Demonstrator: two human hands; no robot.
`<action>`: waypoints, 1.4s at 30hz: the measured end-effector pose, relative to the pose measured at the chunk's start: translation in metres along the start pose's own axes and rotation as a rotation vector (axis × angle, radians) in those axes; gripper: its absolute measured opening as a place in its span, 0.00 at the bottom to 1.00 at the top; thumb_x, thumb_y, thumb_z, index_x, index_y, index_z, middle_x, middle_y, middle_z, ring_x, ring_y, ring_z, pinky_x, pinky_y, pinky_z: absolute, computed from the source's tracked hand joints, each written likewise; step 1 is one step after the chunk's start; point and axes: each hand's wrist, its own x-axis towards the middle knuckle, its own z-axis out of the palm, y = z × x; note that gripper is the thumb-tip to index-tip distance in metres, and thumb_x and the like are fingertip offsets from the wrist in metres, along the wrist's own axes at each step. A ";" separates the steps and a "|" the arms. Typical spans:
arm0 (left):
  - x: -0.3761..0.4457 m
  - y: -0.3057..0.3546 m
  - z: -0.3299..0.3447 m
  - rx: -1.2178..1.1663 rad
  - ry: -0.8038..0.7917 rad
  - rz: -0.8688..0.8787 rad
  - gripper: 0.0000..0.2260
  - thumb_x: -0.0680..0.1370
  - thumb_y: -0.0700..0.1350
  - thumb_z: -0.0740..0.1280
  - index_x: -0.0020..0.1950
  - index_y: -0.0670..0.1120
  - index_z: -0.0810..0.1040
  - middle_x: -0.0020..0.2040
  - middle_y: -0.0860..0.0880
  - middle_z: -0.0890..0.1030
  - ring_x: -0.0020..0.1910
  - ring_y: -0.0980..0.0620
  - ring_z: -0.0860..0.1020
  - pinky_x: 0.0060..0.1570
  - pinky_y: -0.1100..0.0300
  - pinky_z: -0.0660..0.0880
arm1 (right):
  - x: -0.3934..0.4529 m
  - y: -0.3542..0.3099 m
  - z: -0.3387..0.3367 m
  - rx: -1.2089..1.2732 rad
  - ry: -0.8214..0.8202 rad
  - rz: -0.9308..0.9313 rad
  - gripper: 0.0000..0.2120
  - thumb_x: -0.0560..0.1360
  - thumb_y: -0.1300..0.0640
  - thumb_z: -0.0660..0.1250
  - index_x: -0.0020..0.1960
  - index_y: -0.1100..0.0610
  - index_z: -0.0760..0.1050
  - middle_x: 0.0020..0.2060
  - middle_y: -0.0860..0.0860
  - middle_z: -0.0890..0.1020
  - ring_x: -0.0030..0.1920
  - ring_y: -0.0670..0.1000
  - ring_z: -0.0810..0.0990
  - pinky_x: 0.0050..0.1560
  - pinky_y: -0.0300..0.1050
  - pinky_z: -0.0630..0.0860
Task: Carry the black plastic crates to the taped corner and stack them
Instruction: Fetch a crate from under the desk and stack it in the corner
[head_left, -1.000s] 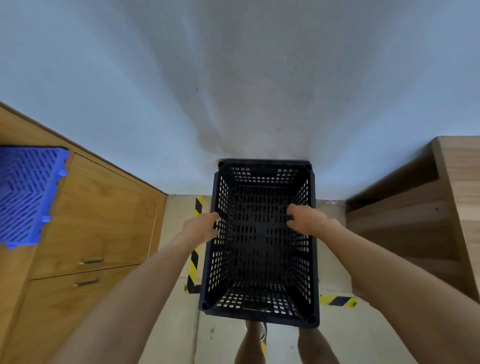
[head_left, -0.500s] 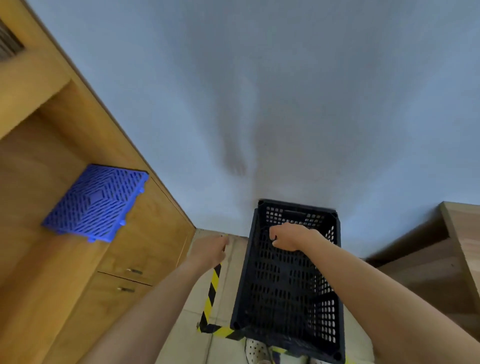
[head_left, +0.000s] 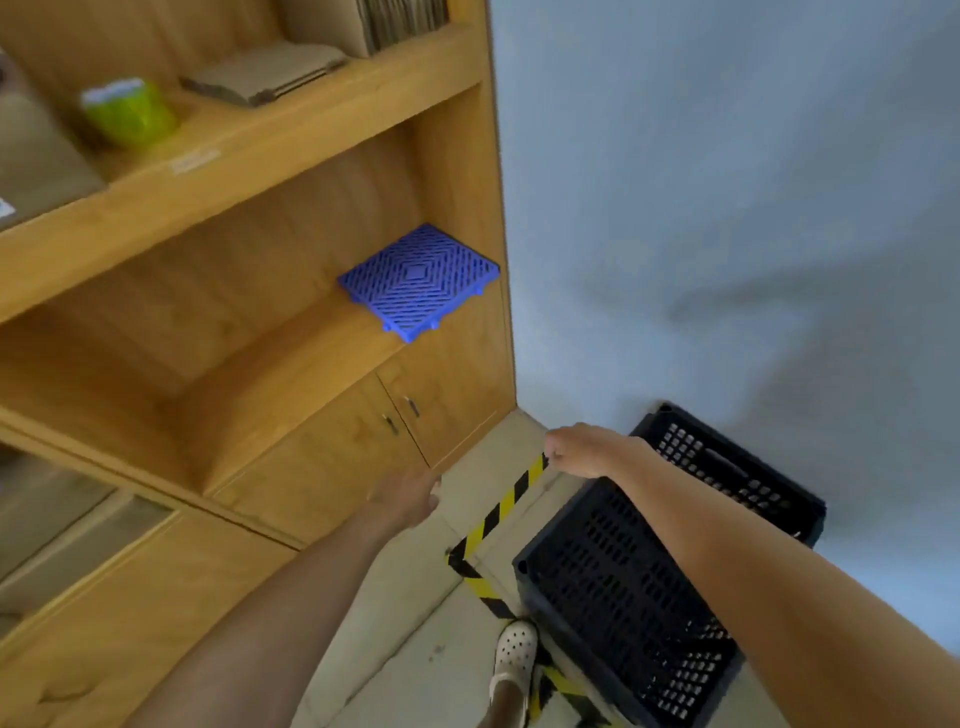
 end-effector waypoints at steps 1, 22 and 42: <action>-0.016 -0.004 0.010 -0.026 -0.005 -0.025 0.14 0.83 0.50 0.56 0.66 0.48 0.72 0.65 0.45 0.76 0.60 0.44 0.75 0.53 0.53 0.73 | -0.002 -0.009 0.007 -0.022 -0.022 -0.027 0.09 0.79 0.56 0.55 0.54 0.51 0.73 0.46 0.51 0.76 0.45 0.53 0.76 0.46 0.49 0.72; -0.337 -0.108 0.156 -0.412 0.001 -0.657 0.17 0.83 0.53 0.55 0.70 0.51 0.70 0.66 0.46 0.75 0.64 0.43 0.74 0.58 0.52 0.71 | -0.026 -0.314 0.113 -0.604 -0.261 -0.484 0.14 0.79 0.58 0.56 0.62 0.57 0.74 0.61 0.56 0.77 0.59 0.58 0.77 0.55 0.51 0.74; -0.693 -0.223 0.382 -0.701 0.014 -1.197 0.16 0.83 0.53 0.53 0.62 0.46 0.74 0.58 0.44 0.79 0.55 0.42 0.78 0.44 0.53 0.70 | -0.184 -0.753 0.376 -0.949 -0.336 -1.065 0.14 0.77 0.53 0.60 0.60 0.55 0.75 0.59 0.55 0.79 0.58 0.58 0.77 0.60 0.56 0.74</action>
